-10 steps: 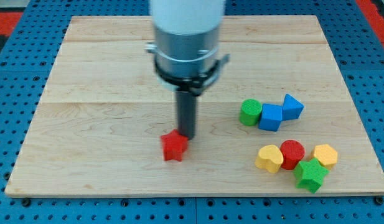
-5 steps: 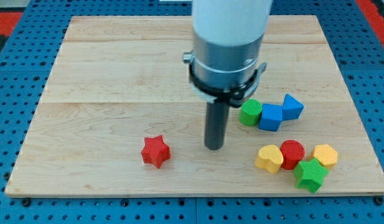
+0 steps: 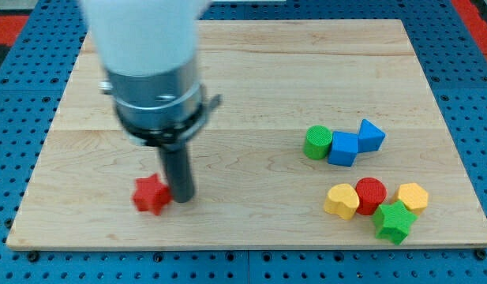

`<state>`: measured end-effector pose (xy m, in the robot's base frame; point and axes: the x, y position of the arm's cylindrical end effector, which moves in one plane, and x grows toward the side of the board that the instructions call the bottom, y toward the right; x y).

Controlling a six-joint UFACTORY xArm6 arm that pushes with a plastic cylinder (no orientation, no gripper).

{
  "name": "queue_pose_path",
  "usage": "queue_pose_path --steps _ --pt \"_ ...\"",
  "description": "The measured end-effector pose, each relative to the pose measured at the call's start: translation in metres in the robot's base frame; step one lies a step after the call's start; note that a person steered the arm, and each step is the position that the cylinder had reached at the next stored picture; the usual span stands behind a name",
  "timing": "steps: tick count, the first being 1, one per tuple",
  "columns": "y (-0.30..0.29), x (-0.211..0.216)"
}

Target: Separate the red star from the group of blocks

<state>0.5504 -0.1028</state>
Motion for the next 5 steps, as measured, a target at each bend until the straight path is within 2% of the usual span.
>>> queue_pose_path --steps 1,2,3,5 --pt "-0.031 -0.007" --pt "-0.020 -0.007" --pt "-0.002 0.010" --pt "-0.080 0.003"
